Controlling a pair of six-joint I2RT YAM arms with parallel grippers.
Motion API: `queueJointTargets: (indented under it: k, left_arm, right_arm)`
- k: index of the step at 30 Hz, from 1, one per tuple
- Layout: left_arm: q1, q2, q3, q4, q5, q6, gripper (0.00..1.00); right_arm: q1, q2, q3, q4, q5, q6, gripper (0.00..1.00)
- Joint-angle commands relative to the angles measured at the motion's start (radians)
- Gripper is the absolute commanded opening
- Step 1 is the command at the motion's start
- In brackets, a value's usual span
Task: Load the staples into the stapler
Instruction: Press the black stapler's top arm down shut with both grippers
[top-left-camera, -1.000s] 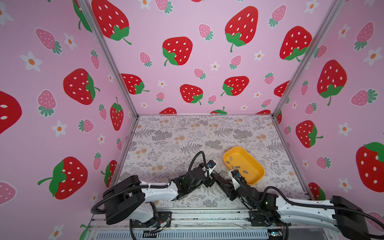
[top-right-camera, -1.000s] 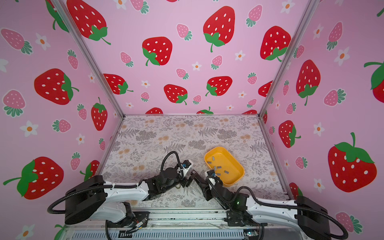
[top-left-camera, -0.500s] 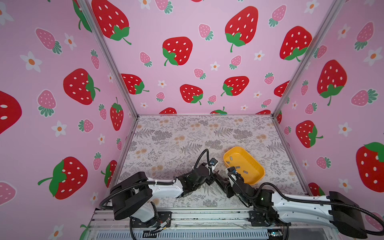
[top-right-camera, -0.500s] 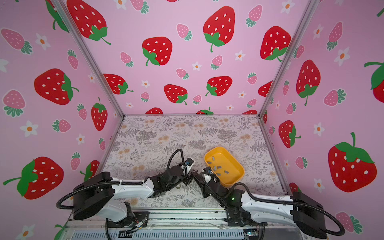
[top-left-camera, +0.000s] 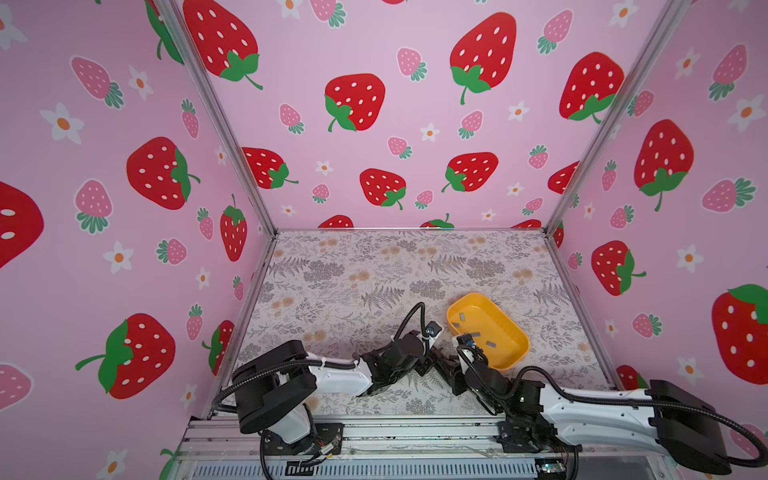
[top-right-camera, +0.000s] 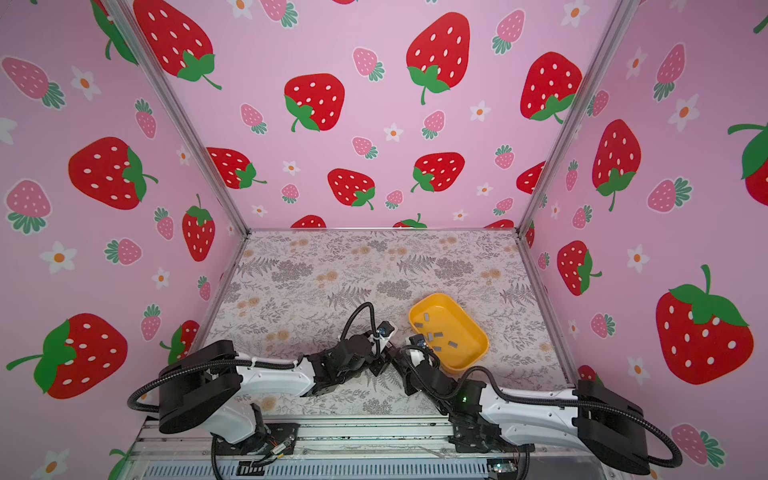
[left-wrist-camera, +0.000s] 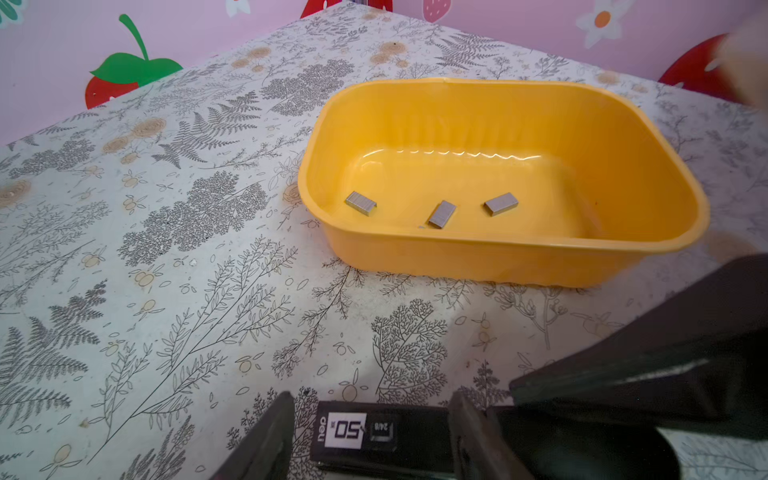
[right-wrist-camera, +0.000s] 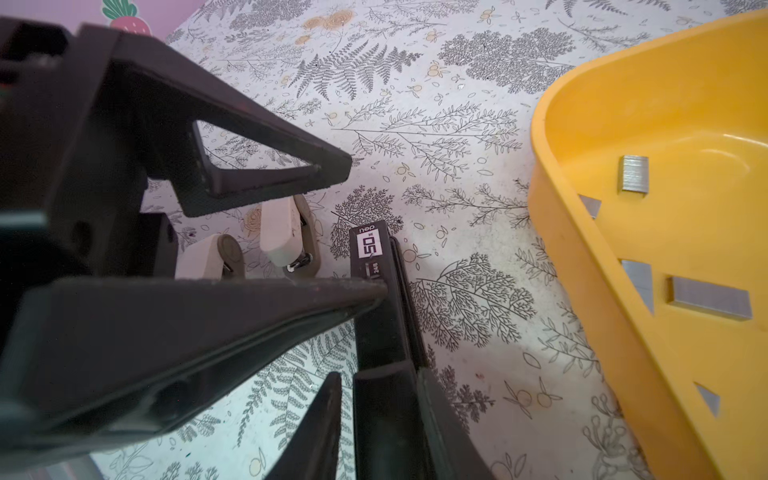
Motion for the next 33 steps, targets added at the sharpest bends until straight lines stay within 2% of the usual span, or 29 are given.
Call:
queueJointTargets:
  k: [1, 20, 28, 33]
  left_arm:
    - [-0.013, 0.022, 0.025, 0.040, 0.012, 0.002, 0.60]
    - [-0.023, 0.082, -0.012, 0.125, 0.006, -0.015, 0.58]
    - [-0.023, 0.086, -0.012, 0.130, 0.001, -0.012, 0.58]
    - [-0.023, 0.104, -0.022, 0.153, 0.011, -0.009, 0.57]
  right_arm:
    - [0.003, 0.011, -0.059, -0.023, -0.020, 0.038, 0.33]
    - [0.007, 0.062, -0.169, 0.084, -0.010, 0.101, 0.33]
    - [0.010, 0.081, -0.161, 0.093, 0.004, 0.100, 0.33]
    - [0.019, 0.120, -0.199, 0.160, 0.023, 0.119, 0.32]
